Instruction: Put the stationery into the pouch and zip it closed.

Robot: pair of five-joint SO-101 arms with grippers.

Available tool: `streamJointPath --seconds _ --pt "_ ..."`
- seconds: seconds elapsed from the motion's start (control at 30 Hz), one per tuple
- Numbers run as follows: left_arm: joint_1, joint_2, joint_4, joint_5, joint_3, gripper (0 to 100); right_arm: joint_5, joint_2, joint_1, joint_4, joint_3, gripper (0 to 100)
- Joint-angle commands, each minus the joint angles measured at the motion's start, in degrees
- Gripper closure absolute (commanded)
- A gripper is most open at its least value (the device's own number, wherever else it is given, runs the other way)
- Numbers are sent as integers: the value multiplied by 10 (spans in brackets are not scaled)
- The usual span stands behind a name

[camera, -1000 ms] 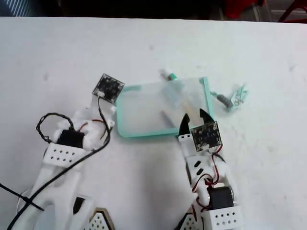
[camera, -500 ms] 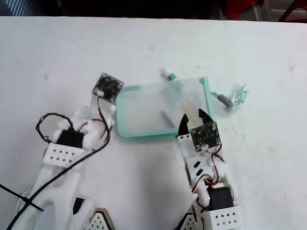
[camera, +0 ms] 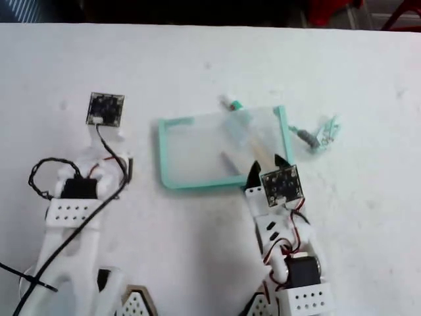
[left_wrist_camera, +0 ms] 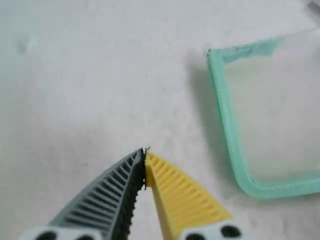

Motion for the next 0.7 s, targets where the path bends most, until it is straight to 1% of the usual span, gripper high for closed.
streamJointPath --seconds 0.0,0.13,0.23,0.3,0.43,0.5,0.67 --pt "-7 0 -13 13 -23 976 6 -1 0 2 -18 857" --pt "-10 -41 -4 47 -17 976 6 -2 3 2 -22 858" --pt "-6 -127 -6 48 23 976 6 1 1 7 -39 858" --pt "-6 -197 -26 47 65 976 6 1 5 5 -43 858" --pt "9 -322 -61 -11 145 976 6 1 3 3 -44 858" --pt "27 -364 -62 -18 169 976 6 2 2 7 -52 858" --pt "37 -383 -61 -19 182 976 4 2 6 38 -83 858"
